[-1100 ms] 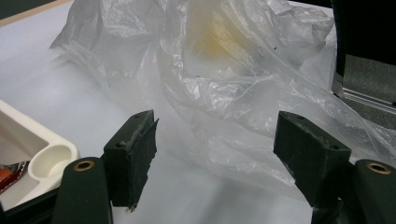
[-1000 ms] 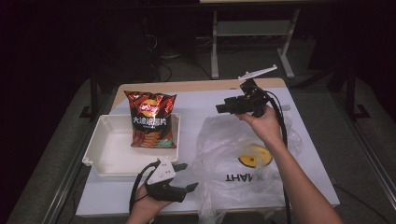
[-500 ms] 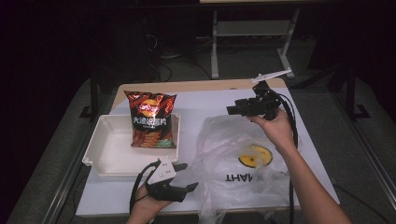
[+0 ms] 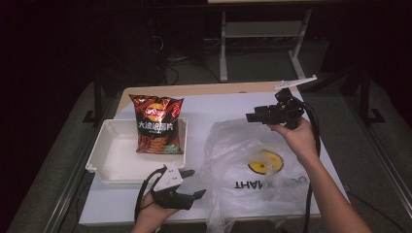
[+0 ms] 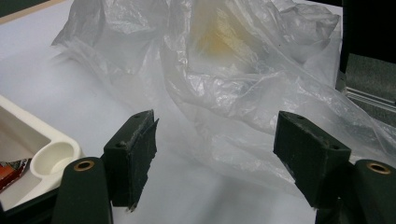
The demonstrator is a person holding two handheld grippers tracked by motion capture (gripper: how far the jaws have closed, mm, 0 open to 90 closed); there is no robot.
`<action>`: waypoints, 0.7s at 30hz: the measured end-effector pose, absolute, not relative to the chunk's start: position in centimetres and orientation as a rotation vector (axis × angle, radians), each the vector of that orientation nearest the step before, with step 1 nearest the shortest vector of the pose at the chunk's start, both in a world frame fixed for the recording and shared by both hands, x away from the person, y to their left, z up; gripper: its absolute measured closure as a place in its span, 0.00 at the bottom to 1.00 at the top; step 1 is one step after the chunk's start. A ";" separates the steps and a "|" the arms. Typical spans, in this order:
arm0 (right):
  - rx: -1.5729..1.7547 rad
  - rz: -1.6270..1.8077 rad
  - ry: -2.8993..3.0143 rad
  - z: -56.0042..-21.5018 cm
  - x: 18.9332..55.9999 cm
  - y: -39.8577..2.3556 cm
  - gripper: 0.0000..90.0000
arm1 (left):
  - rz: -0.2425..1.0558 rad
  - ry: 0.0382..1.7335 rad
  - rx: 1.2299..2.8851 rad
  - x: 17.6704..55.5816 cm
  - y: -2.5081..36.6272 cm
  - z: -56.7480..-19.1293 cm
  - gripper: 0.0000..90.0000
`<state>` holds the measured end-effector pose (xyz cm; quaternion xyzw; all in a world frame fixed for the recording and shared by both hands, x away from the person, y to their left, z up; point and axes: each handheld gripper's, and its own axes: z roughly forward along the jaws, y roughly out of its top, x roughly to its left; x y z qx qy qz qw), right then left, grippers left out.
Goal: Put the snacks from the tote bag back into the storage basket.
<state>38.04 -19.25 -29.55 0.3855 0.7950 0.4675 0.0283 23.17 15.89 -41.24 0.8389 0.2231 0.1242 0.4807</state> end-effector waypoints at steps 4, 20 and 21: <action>1.195 1.445 2.444 -29.9 37.7 -20.1 0.49 | 0.303 0.545 2.050 23.2 15.9 -41.2 0.33; 1.229 1.479 2.409 -31.5 36.1 -23.4 0.49 | 0.304 0.549 2.056 23.2 15.9 -41.3 0.33; 1.227 1.480 2.409 -31.6 36.0 -23.6 0.49 | 0.304 0.549 2.056 23.2 15.9 -41.3 0.33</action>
